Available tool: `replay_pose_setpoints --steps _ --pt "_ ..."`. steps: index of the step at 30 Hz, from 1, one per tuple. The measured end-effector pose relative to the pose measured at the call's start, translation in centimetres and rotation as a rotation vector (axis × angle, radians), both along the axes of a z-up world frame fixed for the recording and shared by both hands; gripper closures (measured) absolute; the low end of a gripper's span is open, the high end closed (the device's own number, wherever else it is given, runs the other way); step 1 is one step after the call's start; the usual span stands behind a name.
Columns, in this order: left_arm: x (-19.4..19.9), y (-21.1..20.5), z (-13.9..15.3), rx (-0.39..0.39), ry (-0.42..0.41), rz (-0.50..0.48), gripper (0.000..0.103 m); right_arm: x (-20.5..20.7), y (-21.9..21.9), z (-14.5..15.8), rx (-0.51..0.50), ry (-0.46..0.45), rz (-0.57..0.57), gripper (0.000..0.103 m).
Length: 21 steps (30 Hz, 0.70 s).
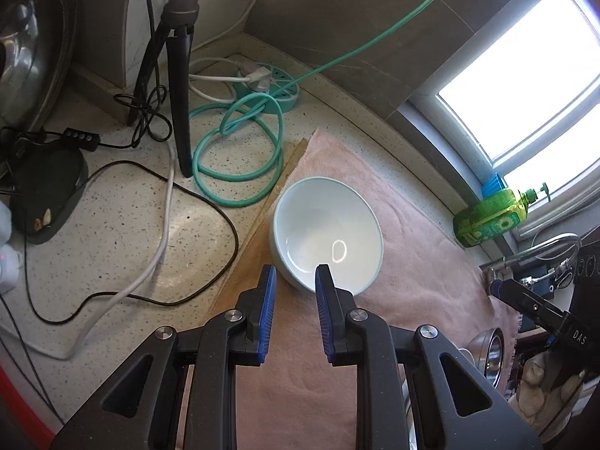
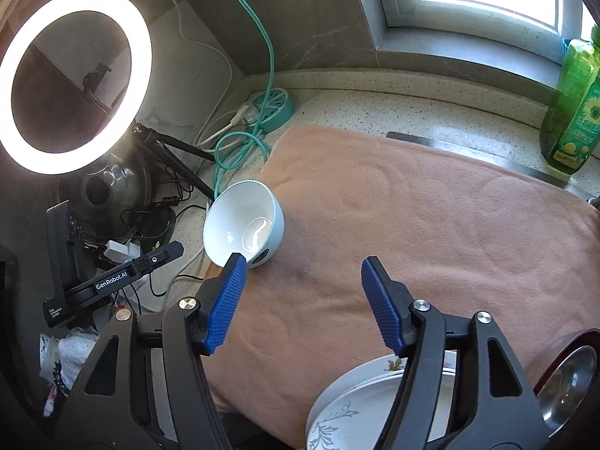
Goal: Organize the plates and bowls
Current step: 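Close the right gripper on the white ceramic bowl rim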
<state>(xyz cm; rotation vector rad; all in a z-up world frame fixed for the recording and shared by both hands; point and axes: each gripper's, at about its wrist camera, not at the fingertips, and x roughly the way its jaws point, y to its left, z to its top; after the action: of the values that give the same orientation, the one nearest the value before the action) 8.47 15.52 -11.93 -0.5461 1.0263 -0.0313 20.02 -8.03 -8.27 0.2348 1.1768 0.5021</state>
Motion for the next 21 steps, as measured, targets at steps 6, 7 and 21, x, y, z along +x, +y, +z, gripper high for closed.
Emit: replay_pose_setpoints --steps 6,7,21 --pt "1.5 1.1 -1.0 -0.031 0.020 0.000 0.083 1.8 1.9 -2.5 0.042 0.079 -0.004 0.052" --pt "1.7 1.2 -1.2 -0.036 0.022 0.001 0.083 2.1 2.1 -2.8 0.047 0.085 -0.004 0.052" --pt "4.0 1.3 -2.2 -0.045 0.045 -0.025 0.083 4.7 5.4 -5.2 0.034 0.127 0.011 0.064"
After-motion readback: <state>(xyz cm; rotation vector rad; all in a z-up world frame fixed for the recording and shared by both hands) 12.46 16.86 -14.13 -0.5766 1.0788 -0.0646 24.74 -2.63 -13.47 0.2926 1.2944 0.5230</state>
